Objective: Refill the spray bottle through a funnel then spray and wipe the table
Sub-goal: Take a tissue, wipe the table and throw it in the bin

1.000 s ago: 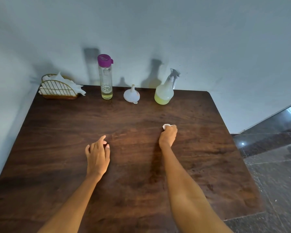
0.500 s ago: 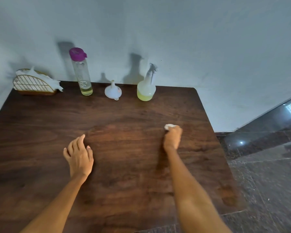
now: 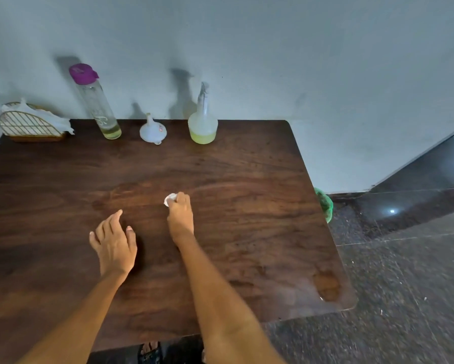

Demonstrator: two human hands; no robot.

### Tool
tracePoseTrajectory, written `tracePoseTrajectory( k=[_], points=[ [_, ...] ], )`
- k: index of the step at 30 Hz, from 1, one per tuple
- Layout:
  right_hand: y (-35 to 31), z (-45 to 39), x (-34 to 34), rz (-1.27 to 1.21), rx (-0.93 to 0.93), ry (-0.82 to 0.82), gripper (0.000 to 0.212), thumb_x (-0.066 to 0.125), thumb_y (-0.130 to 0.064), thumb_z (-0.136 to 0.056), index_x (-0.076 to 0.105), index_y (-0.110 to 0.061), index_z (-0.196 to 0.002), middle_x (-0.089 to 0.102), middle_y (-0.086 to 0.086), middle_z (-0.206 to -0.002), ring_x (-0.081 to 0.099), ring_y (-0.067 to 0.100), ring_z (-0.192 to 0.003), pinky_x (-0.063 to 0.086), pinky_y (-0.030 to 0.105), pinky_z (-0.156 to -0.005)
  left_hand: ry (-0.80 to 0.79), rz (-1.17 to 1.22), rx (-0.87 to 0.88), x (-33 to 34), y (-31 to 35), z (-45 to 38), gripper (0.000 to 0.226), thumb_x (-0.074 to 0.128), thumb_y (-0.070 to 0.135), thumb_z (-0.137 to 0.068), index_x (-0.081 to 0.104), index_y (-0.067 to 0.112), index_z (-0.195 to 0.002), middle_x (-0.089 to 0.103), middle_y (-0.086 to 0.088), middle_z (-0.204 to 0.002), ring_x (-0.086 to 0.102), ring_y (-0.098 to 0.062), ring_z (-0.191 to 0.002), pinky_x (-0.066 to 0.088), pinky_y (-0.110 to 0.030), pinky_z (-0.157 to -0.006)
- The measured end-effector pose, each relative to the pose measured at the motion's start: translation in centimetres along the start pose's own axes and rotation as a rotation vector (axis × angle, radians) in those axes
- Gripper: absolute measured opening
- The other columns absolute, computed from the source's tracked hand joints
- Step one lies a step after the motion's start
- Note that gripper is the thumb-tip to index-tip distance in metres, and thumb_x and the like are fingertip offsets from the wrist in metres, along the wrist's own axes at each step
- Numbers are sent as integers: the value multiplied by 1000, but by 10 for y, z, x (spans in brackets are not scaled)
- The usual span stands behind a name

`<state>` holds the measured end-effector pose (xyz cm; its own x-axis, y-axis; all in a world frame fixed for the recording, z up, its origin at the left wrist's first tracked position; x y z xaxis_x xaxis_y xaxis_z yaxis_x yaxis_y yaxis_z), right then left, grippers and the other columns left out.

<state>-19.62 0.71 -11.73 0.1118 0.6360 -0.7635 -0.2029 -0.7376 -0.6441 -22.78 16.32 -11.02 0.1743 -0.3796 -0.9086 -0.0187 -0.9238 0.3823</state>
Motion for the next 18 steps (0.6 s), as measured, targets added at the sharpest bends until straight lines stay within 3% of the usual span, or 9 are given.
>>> tracePoseTrajectory(
  k=[3, 7, 10, 12, 14, 18],
  points=[
    [22, 23, -48, -38, 42, 19, 33, 44, 12, -77, 64, 3, -101, 56, 20, -114, 49, 35, -107, 40, 35, -90, -5, 28, 5, 2, 11, 14, 43, 54, 6, -90, 44, 2, -132, 54, -22, -126, 44, -40, -122, 23, -61, -106],
    [135, 44, -124, -40, 267, 333, 35, 47, 10, -69, 70, 1, -93, 63, 21, -102, 56, 37, -102, 37, 26, -90, -24, 56, 15, 6, 24, 36, 42, 49, 11, -90, 45, 1, -131, 54, -23, -125, 45, -42, -121, 23, -62, -105],
    [185, 77, -168, 74, 448, 470, 39, 43, 14, -72, 70, 3, -98, 59, 22, -106, 54, 39, -104, 44, 34, -84, -75, 70, 39, 8, 28, 52, 42, 53, 8, -91, 45, 1, -132, 53, -23, -128, 44, -41, -122, 21, -61, -108],
    [183, 92, -167, 110, 563, 476, 39, 44, 15, -75, 69, 2, -102, 56, 24, -107, 51, 38, -104, 42, 36, -82, -87, 68, 66, 4, 29, 57, 42, 53, 8, -91, 45, 1, -132, 53, -22, -128, 44, -40, -123, 20, -60, -108],
    [149, 104, -141, 28, 475, 445, 37, 46, 15, -70, 71, 2, -94, 61, 24, -99, 55, 40, -98, 40, 34, -84, -107, 72, 84, 0, 27, 65, 42, 51, 9, -92, 44, 1, -132, 52, -22, -129, 43, -39, -124, 20, -60, -109],
    [70, 138, -56, 24, 135, 148, 35, 48, 15, -62, 68, 1, -87, 64, 20, -94, 57, 37, -92, 43, 36, -82, -146, 61, 126, -8, 22, 85, 41, 51, 11, -93, 45, 2, -132, 53, -21, -129, 44, -39, -124, 21, -60, -109]
  ],
)
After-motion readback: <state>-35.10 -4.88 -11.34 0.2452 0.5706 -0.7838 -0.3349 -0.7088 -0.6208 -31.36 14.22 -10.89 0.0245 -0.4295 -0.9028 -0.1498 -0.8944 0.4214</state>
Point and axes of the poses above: each hand's wrist, its own z-axis away from the middle knuckle, its own x-axis out of the palm, y = z × x, the point moved 2 cm from there along -z, towards the middle knuckle
